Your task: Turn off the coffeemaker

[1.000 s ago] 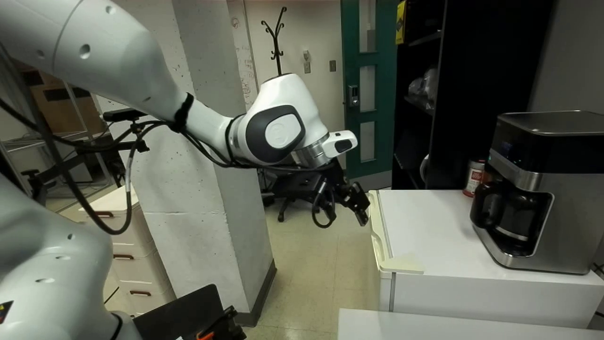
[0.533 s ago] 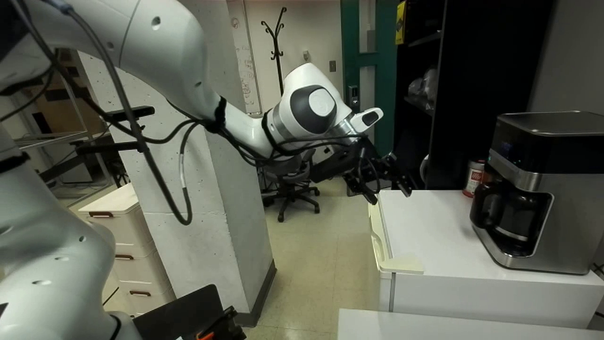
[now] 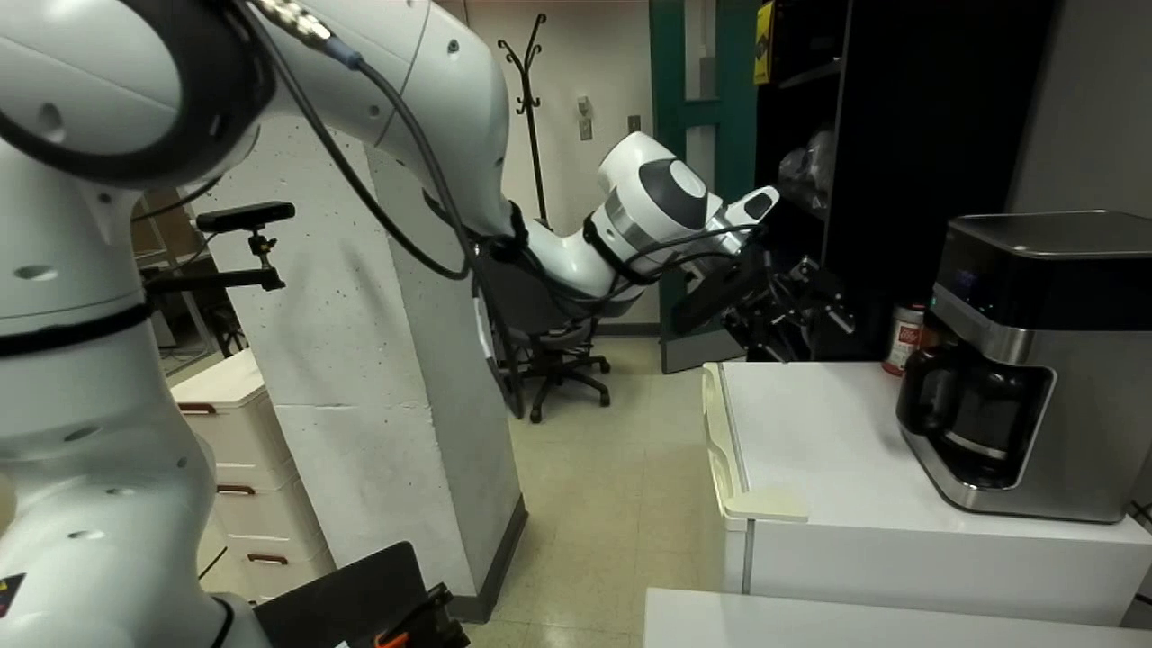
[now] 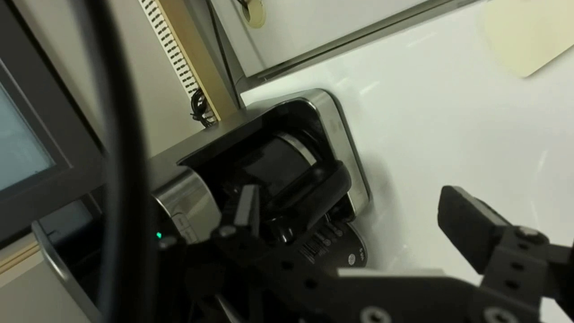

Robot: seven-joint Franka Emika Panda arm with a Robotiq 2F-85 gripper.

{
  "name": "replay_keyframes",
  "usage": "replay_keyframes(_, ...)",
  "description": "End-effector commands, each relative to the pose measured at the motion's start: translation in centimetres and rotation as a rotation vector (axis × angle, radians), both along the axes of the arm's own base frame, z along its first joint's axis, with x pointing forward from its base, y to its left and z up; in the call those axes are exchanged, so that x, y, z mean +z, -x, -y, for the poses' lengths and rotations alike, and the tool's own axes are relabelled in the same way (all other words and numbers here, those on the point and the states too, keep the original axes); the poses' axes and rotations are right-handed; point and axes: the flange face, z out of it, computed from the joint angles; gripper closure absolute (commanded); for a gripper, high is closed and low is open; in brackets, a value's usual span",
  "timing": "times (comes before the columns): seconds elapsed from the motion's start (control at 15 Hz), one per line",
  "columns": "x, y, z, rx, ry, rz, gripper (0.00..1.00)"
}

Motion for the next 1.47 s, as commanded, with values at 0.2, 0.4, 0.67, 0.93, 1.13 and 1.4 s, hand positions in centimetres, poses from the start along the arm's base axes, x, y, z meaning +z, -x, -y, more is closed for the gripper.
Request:
replay_keyframes(0.2,-0.9,-8.3,-2.0,0.058,0.088,0.109,0.00)
replay_keyframes(0.4,-1.3,-11.0,-2.6,0.070,0.133,0.153,0.00)
replay_keyframes(0.67,-2.2,-13.9,-2.8,0.079,0.167,0.195,0.00)
replay_keyframes(0.93,-3.6,-15.8,-2.8,0.082,0.184,0.211,0.03)
replay_keyframes(1.13,-4.5,-16.9,-3.0,0.090,0.193,0.223,0.31)
replay_keyframes(1.4,-4.8,-18.0,-3.6,0.099,0.204,0.247,0.62)
